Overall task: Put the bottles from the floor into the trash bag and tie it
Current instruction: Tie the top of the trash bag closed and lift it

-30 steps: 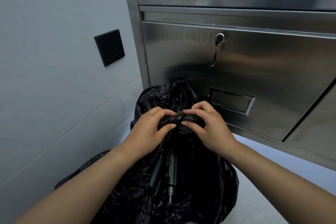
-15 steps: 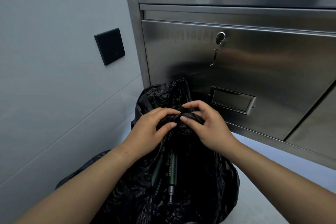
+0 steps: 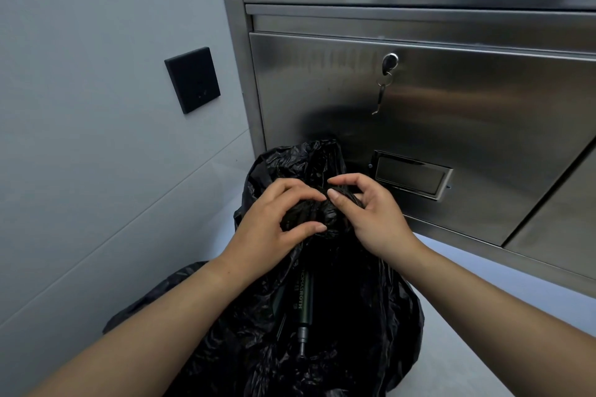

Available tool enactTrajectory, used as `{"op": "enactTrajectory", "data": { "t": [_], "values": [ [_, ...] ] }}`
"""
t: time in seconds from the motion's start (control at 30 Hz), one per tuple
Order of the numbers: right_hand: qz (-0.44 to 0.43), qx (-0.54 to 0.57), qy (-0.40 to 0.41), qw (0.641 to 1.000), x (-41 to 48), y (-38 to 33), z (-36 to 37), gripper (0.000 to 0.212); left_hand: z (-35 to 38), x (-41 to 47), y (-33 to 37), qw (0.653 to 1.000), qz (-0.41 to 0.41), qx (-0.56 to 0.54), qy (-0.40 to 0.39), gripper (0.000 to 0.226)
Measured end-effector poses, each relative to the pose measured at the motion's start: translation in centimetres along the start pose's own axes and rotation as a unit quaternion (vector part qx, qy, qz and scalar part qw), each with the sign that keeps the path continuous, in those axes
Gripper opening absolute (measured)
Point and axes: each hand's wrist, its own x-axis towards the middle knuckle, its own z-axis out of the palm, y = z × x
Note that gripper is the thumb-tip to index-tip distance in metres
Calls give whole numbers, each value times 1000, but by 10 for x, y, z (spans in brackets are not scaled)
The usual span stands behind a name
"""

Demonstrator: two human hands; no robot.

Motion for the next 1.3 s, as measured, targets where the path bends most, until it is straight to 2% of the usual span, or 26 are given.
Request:
{"op": "enactTrajectory", "data": {
  "t": [0.17, 0.33, 0.43, 0.63, 0.77, 0.87, 1.0, 1.1, 1.2, 1.3],
  "values": [
    [5, 6, 32, 999, 0, 1, 2, 13, 2, -2, 0, 1000, -5, -1, -9, 17],
    [32, 33, 37, 998, -1, 5, 6, 8, 9, -2, 0, 998, -32, -23, 52, 14],
    [32, 31, 34, 998, 0, 7, 4, 4, 9, -2, 0, 997, -39, -24, 55, 19],
    [-14, -14, 19, 1000, -1, 9, 2, 6, 7, -2, -3, 997, -59, -33, 22, 15],
    [-22, -39, 3, 999, 1, 11, -3, 11, 6, -1, -4, 995, -68, -65, 40, 21],
    [-10, -83, 1, 996, 0, 19, -4, 8, 10, -2, -5, 990, -100, -88, 45, 16],
    [-100, -135, 10, 986, -5, 15, -5, 21, 11, -2, -10, 978, -146, -148, 35, 10],
    [-162, -163, -12, 973, -6, 6, -1, 23, 8, 1, -12, 976, -144, -160, 24, 9],
    [-157, -184, -31, 970, -9, 3, 4, 27, 8, 2, -11, 973, -139, -181, 22, 6],
    [-140, -168, -13, 976, -11, 3, 5, 23, 9, 1, -11, 972, -132, -194, 11, 14]
  ]
}}
